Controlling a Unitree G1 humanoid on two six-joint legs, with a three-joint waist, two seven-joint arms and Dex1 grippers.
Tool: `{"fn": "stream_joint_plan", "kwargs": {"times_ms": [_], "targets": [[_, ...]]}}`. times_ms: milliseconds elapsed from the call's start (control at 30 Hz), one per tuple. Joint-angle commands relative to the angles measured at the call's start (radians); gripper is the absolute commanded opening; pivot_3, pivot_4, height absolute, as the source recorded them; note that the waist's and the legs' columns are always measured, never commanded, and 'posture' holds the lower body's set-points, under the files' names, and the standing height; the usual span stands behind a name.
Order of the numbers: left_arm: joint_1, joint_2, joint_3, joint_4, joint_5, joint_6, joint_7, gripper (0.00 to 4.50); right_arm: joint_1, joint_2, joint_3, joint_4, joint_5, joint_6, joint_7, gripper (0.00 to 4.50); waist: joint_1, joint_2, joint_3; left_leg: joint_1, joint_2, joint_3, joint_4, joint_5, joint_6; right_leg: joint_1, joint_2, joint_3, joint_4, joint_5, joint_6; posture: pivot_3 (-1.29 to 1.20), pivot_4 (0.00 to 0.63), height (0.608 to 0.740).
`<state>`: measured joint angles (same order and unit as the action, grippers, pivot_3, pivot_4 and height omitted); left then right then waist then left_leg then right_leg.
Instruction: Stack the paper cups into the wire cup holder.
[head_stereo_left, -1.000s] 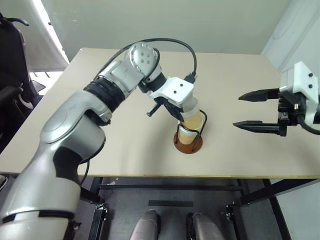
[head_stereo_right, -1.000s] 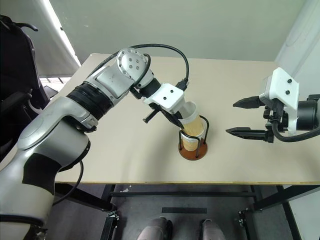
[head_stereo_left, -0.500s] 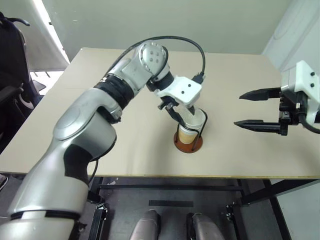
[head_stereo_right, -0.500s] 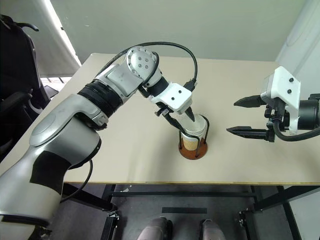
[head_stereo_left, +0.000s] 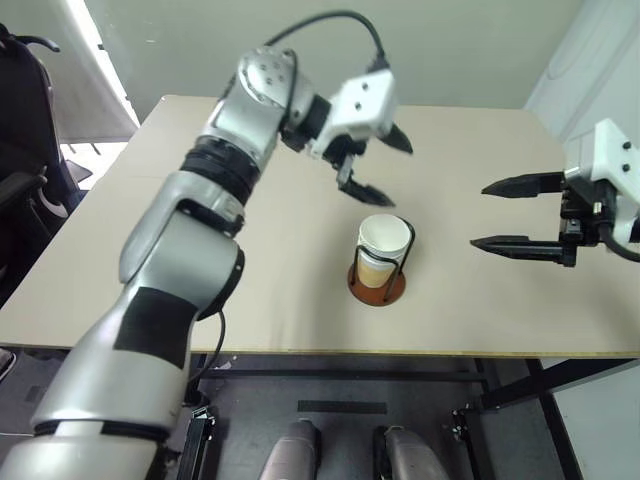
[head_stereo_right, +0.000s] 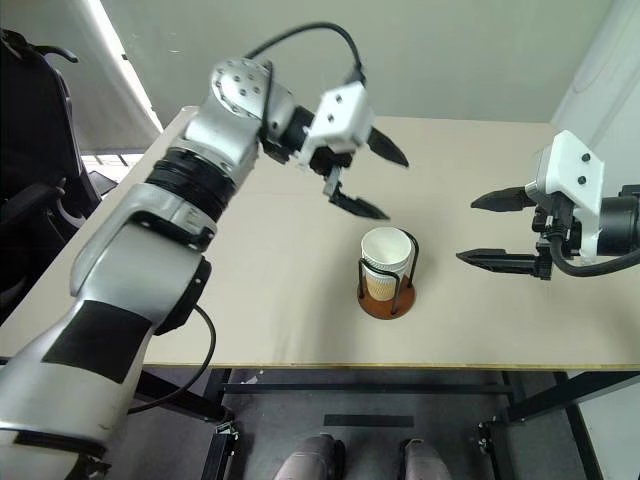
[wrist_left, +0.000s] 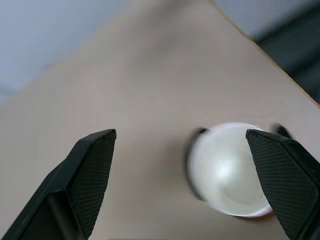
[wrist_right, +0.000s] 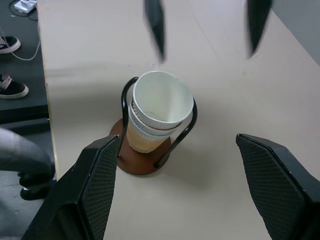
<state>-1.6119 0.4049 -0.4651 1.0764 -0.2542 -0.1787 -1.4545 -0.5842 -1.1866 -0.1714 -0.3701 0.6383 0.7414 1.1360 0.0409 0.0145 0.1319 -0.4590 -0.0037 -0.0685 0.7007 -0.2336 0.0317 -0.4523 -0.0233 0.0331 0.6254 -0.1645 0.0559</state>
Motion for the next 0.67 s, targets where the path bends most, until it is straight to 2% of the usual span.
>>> {"fn": "stream_joint_plan", "kwargs": {"times_ms": [33, 133, 400, 467, 667], "targets": [[0.063, 0.051, 0.11, -0.054, 0.013, 0.091, 0.063, 4.45, -0.027, 0.019, 0.01, 0.037, -0.022, -0.02, -0.017, 3.77, -0.001, 0.001, -0.001, 0.001, 0.0, 0.0, 0.0, 0.0, 0.0, 0.0, 0.0, 0.0, 0.0, 0.0, 0.0, 0.0, 0.15, 0.74], [0.127, 0.079, 0.171, -0.118, 0.031, 0.157, 0.113, 4.45, -0.042, 0.042, 0.034, 0.076, -0.044, -0.028, -0.026, 3.77, -0.003, 0.001, 0.0, 0.003, 0.0, 0.001, 0.0, 0.001, -0.001, 0.001, 0.0, 0.001, 0.001, 0.0, 0.0, 0.0, 0.15, 0.74], [0.354, 0.128, 0.384, -0.369, 0.015, 0.413, 0.444, 4.45, -0.06, 0.18, 0.085, 0.252, -0.138, -0.127, -0.079, 3.77, -0.004, 0.001, 0.0, 0.005, 0.0, 0.002, 0.001, 0.005, -0.003, 0.002, 0.0, 0.001, 0.002, 0.002, -0.001, 0.0, 0.15, 0.74], [0.395, 0.123, 0.43, -0.426, 0.012, 0.443, 0.521, 4.45, -0.061, 0.21, 0.083, 0.307, -0.172, -0.172, -0.099, 3.77, -0.003, 0.001, 0.0, 0.005, 0.0, 0.002, 0.0, 0.011, -0.009, 0.002, 0.0, 0.001, 0.002, 0.002, -0.001, 0.0, 0.15, 0.74], [0.507, 0.115, 0.525, -0.555, 0.014, 0.502, 0.718, 4.45, -0.096, 0.308, 0.064, 0.469, -0.247, -0.28, -0.19, 3.77, -0.005, 0.001, 0.0, 0.007, 0.0, 0.002, -0.001, 0.012, -0.009, 0.003, 0.0, 0.001, 0.002, 0.005, -0.003, 0.0, 0.15, 0.74]]}}
